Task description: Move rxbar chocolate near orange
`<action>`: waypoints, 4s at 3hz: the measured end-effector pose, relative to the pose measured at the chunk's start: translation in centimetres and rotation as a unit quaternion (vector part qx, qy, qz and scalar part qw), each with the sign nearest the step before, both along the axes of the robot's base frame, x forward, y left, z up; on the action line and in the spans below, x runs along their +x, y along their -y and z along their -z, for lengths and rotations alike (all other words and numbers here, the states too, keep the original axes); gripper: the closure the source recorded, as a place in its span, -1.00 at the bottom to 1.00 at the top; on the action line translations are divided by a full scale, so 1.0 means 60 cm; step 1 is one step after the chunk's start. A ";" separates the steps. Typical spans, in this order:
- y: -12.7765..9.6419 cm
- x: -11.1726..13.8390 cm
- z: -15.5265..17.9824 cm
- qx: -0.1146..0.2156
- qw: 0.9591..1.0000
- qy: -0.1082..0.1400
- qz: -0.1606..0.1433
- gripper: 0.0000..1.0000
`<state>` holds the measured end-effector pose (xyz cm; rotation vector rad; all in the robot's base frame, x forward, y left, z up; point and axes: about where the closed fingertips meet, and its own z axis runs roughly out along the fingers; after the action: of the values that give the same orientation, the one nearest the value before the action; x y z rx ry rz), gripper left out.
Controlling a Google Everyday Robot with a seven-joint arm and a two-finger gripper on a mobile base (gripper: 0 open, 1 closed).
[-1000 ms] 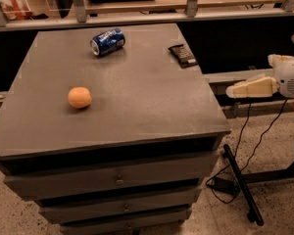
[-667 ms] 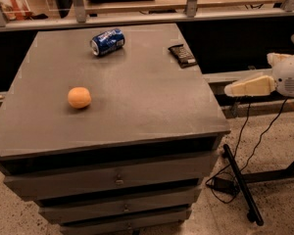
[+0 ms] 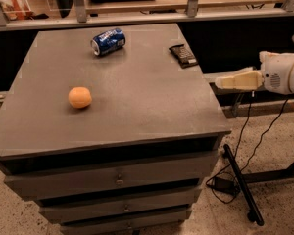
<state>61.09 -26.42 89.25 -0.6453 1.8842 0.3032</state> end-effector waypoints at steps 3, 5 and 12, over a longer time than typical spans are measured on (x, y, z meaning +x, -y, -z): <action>-0.118 0.144 0.038 0.033 0.999 0.024 -0.018 -1.00; -0.171 0.229 0.085 0.039 0.999 0.027 0.001 -1.00; -0.315 0.186 0.017 0.051 0.987 0.056 -0.142 1.00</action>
Offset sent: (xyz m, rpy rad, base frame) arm 0.0883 0.0649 -0.0123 0.0853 -0.0632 0.0309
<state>72.28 -7.49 88.25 -0.8444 1.6592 0.5316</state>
